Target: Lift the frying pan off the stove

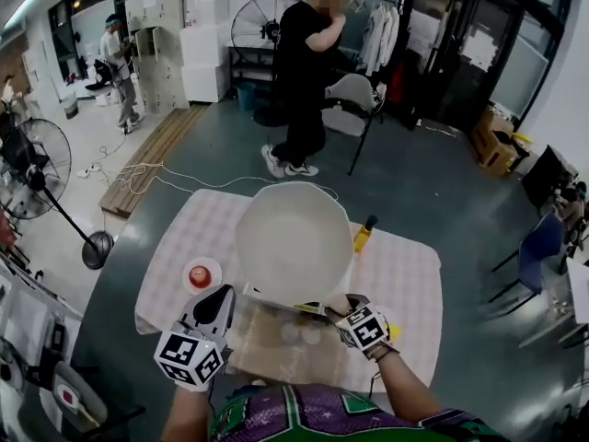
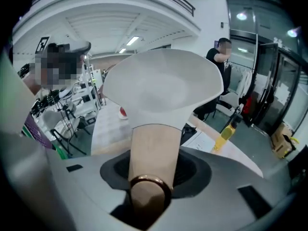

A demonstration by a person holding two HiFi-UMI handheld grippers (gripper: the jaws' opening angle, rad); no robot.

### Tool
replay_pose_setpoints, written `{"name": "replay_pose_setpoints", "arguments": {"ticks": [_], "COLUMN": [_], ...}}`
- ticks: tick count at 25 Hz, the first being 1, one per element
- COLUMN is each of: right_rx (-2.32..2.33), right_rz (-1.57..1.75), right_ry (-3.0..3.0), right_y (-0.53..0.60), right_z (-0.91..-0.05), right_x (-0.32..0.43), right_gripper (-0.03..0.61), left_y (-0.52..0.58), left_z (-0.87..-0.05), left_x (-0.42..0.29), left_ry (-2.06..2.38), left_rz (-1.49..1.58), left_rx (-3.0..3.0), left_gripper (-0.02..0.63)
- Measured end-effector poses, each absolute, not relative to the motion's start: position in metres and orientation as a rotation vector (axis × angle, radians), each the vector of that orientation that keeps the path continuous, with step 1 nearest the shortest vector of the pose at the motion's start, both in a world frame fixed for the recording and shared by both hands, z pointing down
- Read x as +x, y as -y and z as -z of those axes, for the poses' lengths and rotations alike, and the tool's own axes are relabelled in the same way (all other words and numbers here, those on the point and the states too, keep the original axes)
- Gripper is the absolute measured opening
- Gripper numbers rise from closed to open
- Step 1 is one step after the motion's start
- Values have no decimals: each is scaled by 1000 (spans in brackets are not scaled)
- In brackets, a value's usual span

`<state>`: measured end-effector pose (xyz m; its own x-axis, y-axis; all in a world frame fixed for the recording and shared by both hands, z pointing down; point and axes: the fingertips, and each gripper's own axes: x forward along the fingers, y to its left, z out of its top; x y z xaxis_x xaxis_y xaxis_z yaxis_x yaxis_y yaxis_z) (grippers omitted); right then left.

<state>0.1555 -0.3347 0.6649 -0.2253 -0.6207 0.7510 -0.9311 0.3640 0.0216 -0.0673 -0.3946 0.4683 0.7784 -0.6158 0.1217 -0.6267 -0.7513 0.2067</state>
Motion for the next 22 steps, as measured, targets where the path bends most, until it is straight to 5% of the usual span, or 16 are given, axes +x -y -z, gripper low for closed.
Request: {"name": "replay_pose_setpoints", "arguments": {"ticks": [22], "right_rx": [2058], "right_rz": [-342], "right_ry": [2020], "right_y": [300], "right_z": [-489], "right_x": [109], "right_gripper": [178], "left_y": [373], "left_z": [-430], "left_x": [-105], "left_ry": [829], "left_rz": [1], "left_rx": [2950], "left_gripper": [25]}}
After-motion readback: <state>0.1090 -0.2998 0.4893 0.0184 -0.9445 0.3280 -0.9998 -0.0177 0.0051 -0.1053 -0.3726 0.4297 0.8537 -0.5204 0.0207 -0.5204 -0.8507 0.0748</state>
